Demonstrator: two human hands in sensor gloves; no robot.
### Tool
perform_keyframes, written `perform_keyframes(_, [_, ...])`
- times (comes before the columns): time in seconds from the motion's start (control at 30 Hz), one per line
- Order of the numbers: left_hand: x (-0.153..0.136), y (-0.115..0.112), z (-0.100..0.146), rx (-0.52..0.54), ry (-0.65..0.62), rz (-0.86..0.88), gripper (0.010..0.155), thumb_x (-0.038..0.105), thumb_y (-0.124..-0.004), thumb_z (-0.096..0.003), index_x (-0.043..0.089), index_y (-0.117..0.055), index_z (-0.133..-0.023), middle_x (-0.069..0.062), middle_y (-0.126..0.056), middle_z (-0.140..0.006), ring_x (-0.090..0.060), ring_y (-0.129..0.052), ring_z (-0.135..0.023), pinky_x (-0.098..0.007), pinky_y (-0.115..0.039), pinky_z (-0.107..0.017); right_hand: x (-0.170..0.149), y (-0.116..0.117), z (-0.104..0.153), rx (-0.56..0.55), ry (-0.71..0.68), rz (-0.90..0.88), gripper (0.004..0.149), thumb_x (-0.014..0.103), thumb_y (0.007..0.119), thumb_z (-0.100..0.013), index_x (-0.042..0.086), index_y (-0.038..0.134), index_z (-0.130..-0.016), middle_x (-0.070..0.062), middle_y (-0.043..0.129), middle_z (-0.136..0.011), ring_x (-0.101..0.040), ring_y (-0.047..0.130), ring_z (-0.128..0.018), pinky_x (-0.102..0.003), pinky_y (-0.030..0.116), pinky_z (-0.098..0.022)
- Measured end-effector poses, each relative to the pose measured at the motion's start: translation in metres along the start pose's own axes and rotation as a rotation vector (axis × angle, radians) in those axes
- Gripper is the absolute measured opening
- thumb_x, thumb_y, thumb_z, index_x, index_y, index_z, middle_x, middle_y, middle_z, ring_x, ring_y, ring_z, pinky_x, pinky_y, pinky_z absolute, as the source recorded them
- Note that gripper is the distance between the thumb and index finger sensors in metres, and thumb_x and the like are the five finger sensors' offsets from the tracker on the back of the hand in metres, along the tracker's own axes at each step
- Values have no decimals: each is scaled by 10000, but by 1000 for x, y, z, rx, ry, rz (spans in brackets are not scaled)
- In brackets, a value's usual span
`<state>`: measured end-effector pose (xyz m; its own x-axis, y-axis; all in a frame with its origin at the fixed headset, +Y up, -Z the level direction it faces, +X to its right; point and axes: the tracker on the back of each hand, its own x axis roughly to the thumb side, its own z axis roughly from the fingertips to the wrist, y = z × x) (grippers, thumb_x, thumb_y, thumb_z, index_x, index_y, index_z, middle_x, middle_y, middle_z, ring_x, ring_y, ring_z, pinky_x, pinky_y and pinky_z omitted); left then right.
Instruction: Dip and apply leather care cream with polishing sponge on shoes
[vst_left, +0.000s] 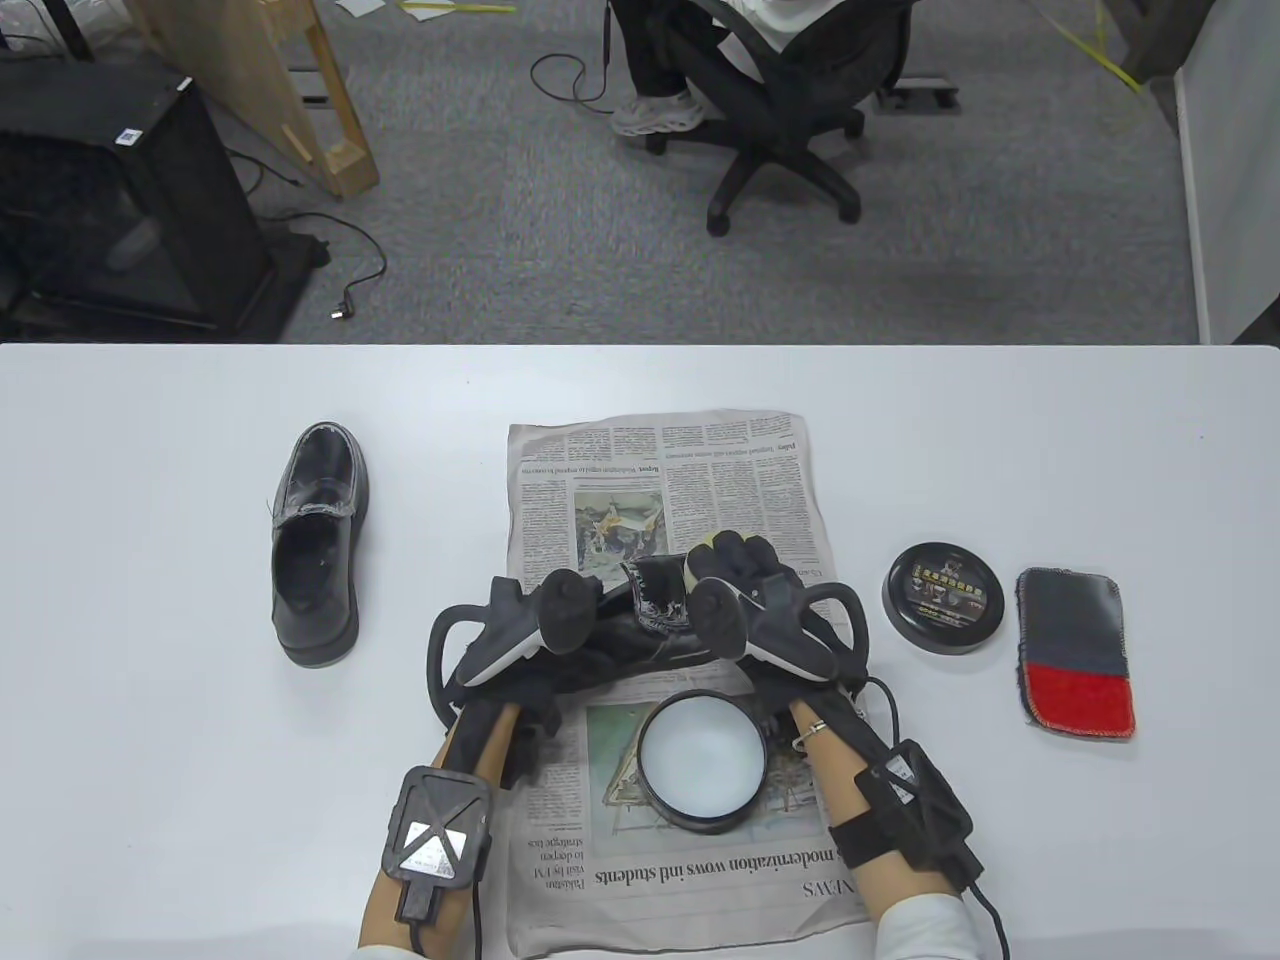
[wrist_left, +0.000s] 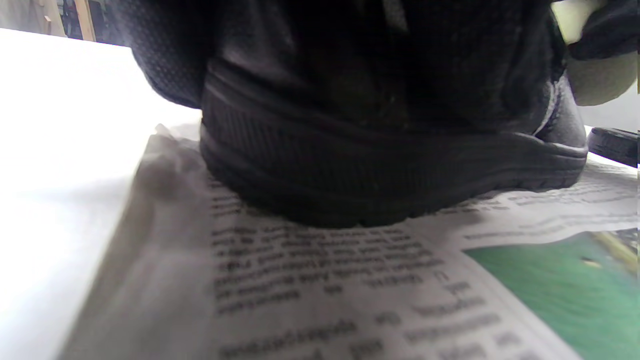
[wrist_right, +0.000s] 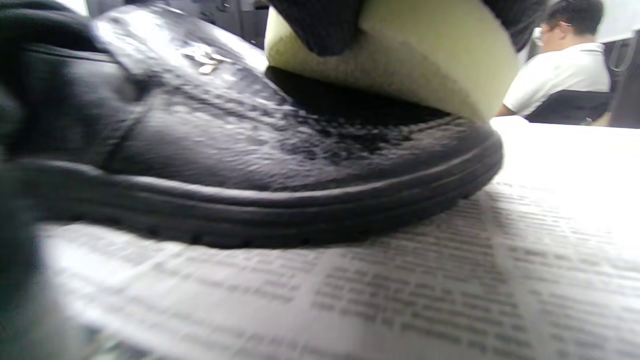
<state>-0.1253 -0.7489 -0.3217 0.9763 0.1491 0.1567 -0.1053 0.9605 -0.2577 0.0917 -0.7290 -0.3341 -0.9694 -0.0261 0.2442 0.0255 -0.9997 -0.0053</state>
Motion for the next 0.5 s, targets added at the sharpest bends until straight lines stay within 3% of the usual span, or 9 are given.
perform_keyframes(0.13, [0, 0, 0, 1, 7, -11, 855, 557, -874, -351, 302, -556, -1102, -10, -753, -1129, -309, -800, -983, -509, -751, -700, -17, 4, -5, 32, 75, 1, 501, 236, 634, -606, 311, 467, -1072, -58, 517, -1161, -396, 590, -1047, -508, 651, -717])
perform_keyframes(0.3, [1, 1, 0, 2, 19, -13, 856, 558, -874, -352, 293, -559, -1103, -16, -761, -1124, -314, -806, -974, -510, -754, -688, -28, 11, 11, 25, 132, -1, 513, 222, 650, -600, 279, 460, -1074, -111, 509, -1148, -420, 643, -1010, -488, 700, -685])
perform_keyframes(0.5, [2, 1, 0, 0, 15, -17, 852, 553, -876, -352, 291, -563, -1100, -20, -764, -1121, -321, -808, -970, -514, -753, -690, -8, 13, 40, 3, 73, 96, 520, 200, 666, -600, 175, 486, -1087, -225, 558, -1107, -483, 733, -938, -496, 769, -625])
